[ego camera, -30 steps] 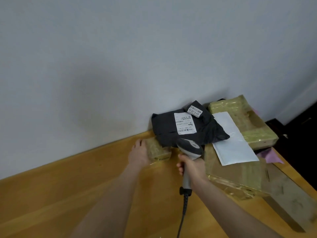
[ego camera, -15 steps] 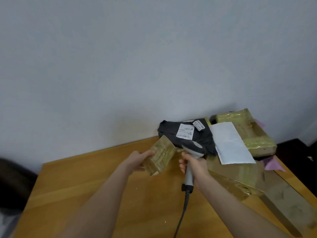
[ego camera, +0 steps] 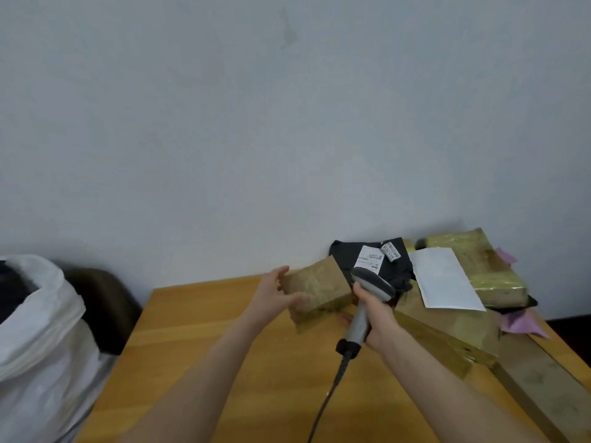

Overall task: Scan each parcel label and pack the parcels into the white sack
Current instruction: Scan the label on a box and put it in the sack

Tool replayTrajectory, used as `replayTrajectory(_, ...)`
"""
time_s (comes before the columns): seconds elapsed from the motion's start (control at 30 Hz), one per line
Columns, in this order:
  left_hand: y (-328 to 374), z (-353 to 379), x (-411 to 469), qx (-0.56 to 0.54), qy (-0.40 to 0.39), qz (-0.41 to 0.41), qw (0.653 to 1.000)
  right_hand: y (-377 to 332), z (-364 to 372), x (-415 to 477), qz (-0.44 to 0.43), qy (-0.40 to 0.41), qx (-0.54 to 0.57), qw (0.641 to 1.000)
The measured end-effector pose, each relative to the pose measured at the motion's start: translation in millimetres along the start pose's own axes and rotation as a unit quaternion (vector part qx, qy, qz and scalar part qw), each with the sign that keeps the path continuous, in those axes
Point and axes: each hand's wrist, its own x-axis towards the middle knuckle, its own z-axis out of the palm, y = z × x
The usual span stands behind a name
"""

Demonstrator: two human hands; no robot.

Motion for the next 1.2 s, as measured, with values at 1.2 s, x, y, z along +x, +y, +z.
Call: replayTrajectory(1.2,-31.0,-70.5,3.3,-0.332,-0.029,-0.240,0.912,39.8,57.4,-16.2,-0.082,0.059,-0.062,0.993)
